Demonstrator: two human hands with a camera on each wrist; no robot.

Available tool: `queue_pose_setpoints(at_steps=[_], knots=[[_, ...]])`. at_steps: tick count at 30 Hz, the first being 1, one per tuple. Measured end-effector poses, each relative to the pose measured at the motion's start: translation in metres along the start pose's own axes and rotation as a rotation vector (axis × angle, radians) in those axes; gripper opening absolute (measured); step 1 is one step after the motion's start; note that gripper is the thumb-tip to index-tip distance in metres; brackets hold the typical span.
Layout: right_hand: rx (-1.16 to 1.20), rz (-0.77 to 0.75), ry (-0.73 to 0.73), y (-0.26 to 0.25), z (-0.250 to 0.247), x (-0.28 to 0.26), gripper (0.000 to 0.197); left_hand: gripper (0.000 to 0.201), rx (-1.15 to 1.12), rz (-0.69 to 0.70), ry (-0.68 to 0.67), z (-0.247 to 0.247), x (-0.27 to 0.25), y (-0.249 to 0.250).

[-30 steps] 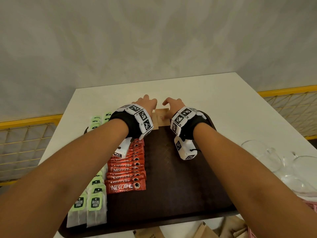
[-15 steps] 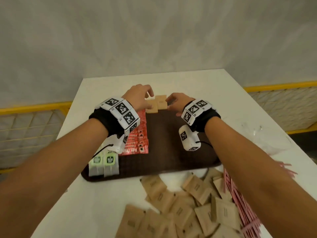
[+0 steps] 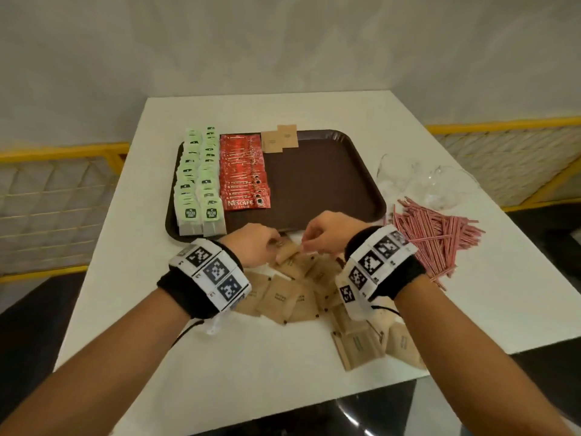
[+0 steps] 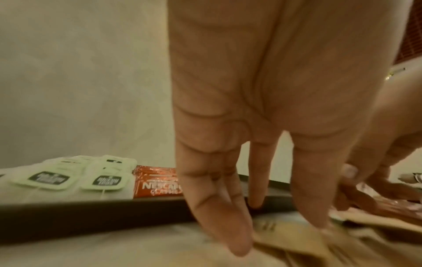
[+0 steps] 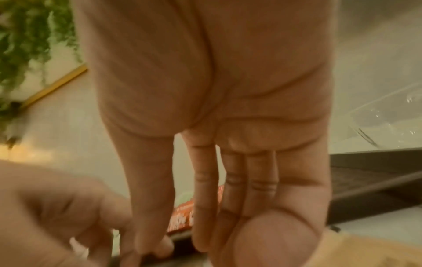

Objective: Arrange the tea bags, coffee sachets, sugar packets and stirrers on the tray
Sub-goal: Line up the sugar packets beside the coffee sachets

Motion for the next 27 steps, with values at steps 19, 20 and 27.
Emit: queue_pose_setpoints(at_steps=[19, 20, 27], knots=[[-0.049, 0.109, 0.099, 0.003, 0.035, -0.007, 0.042, 0.063, -0.300, -0.174, 0.047, 0.023, -0.018, -0.013], [-0.052, 0.100, 0.078, 0.003, 0.035, -0.007, 0.048, 0.059, -0.344, -0.173, 0.028, 0.021, -0.017, -0.015], [-0.106, 0.005, 0.017, -0.002, 0.034, -0.008, 0.052, 0.020, -0.609, -0.184, 0.052, 0.007, -0.008, -0.034]])
Point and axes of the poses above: each hand's wrist, its own x-axis towards the middle knuckle, its own z-axis out of the palm, y = z × x, the point moved 2 cm from there along x, towards the middle knuckle, and after that the axes turned 9 degrees about y, right-handed, at the moved point
